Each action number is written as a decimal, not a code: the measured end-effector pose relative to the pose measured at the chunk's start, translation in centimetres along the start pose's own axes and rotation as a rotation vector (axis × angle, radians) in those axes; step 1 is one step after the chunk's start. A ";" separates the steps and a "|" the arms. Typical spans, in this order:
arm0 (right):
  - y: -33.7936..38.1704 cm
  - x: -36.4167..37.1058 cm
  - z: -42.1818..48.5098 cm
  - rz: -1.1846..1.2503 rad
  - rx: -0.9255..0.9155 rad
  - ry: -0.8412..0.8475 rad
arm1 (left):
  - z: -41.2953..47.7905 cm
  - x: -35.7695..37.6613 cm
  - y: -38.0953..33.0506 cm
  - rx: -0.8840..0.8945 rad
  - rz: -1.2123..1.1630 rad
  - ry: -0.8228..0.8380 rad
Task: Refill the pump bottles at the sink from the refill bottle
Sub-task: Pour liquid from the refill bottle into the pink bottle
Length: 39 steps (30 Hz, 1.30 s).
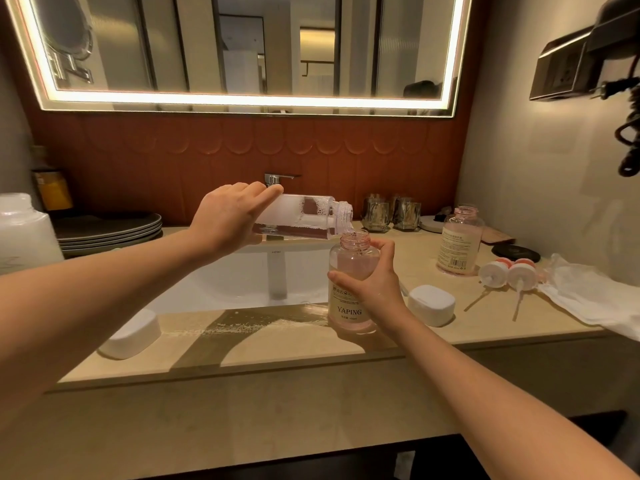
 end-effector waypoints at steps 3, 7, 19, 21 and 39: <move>0.0 0.0 0.0 0.000 -0.005 0.001 | 0.0 0.0 0.1 -0.002 0.001 0.002; 0.0 0.0 0.0 0.006 -0.008 0.003 | 0.1 0.1 0.1 -0.005 0.005 0.008; 0.0 0.0 0.0 -0.002 -0.007 0.011 | 0.1 0.1 0.1 -0.008 0.002 0.017; 0.0 0.0 0.0 0.004 -0.009 0.012 | 0.1 0.1 0.1 -0.007 0.000 0.017; -0.6 -0.3 0.5 -0.012 0.029 0.011 | -0.5 0.9 0.2 -0.086 -0.054 0.070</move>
Point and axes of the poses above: each hand's wrist, its own z-axis towards the middle knuckle, its own x-axis out of the palm, y = z × x, the point moved 8 cm from there along z, towards the middle knuckle, and after that the axes turned 1 degree about x, right-handed, at the moved point
